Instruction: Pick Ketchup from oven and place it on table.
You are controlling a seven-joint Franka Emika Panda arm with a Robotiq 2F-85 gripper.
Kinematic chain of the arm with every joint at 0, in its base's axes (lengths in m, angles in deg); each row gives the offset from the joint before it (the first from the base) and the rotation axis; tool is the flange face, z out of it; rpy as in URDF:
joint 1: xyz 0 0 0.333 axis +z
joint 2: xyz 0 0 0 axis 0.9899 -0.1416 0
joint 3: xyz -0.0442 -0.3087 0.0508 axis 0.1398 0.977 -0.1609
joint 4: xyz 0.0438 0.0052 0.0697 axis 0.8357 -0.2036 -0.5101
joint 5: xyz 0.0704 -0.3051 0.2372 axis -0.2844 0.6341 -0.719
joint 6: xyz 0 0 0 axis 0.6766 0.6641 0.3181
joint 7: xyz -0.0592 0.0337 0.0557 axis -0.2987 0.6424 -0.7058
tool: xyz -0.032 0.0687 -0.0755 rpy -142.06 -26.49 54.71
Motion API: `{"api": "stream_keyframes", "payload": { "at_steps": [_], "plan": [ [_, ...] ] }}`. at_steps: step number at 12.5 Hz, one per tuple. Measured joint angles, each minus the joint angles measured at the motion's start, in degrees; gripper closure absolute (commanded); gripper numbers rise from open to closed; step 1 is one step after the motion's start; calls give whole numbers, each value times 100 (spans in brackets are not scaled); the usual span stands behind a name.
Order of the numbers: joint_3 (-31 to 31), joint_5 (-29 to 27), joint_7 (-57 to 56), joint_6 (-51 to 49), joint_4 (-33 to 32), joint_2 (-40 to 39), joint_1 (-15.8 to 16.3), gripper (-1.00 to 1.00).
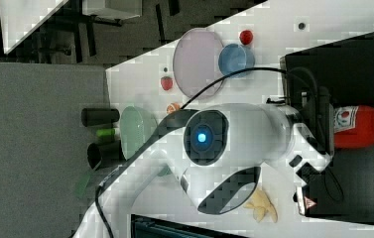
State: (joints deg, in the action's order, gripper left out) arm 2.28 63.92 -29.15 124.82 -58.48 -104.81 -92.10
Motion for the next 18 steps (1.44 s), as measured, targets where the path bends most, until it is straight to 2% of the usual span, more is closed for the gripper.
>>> {"api": "stream_keyframes", "payload": {
  "at_steps": [2, 3, 5, 7, 10, 12, 15, 18],
  "plan": [
    [-36, 0, 0, 78, 39, 41, -94, -27],
    [-45, 1, 0, -641, 330, 43, -80, -27],
    [-64, -64, 0, -1423, 755, 122, -42, -27],
    [-78, -17, 0, -1930, 1293, 504, 139, -27],
    [-699, 180, -1, -2251, 1460, 1324, 302, -27],
    [-1383, 48, -1, -2454, 1964, 1460, 423, -27],
    [-1845, 173, -4, -2437, 1695, 1312, 1088, -27],
    [-2415, 222, -4, -2302, 923, 1223, 1283, -27]
  ]
}}
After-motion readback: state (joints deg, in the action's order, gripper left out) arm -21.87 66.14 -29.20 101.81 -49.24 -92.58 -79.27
